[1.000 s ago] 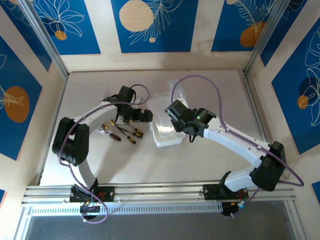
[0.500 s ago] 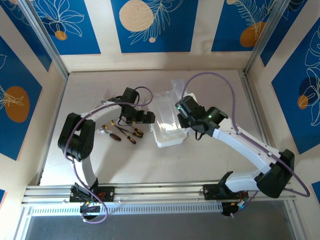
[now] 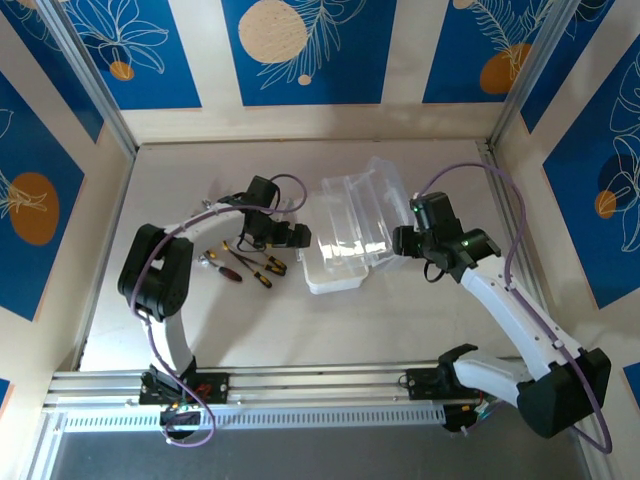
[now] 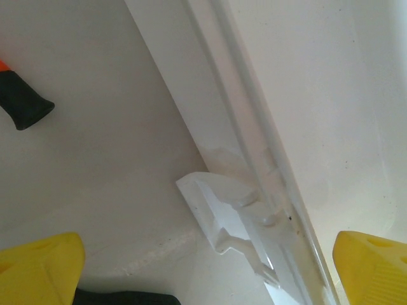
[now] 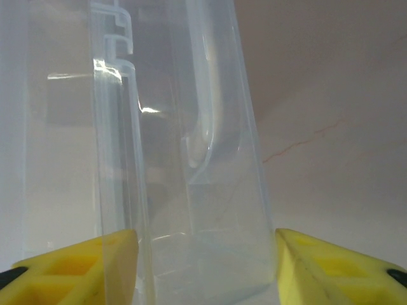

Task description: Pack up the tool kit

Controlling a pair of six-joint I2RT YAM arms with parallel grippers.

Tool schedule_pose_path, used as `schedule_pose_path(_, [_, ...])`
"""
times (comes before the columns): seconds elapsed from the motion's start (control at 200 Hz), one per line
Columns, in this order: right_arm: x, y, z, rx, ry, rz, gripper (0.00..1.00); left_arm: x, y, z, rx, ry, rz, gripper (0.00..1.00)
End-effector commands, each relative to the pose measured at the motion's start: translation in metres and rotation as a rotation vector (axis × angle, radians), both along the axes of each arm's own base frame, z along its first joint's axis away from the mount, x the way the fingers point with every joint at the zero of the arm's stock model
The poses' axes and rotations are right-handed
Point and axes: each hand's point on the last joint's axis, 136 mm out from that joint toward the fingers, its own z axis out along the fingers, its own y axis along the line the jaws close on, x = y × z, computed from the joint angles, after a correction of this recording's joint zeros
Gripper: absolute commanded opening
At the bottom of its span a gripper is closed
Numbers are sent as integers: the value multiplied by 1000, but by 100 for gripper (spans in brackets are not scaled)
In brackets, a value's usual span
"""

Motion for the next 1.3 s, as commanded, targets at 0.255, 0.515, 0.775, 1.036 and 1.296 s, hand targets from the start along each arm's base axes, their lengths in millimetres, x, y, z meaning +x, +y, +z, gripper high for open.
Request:
schedule_pose_path(0.255, [1, -11, -25, 99, 48, -42, 52, 1, -8, -7, 12, 19, -17, 100])
schedule_pose_path(0.515, [-11, -33, -43, 122, 117, -143, 51, 12, -20, -6, 7, 11, -39, 100])
schedule_pose_path(0.775, [-19, -42, -37, 127, 106, -166, 52, 24, -47, -6, -15, 5, -80, 100])
schedule_pose_path(1.036, [-19, -45, -16, 127, 70, -157, 53, 26, -81, 0, -52, 7, -113, 100])
schedule_pose_path(1.296, [-6, -12, 28, 191, -1, 0, 99, 28, -42, 41, -75, -41, -2, 100])
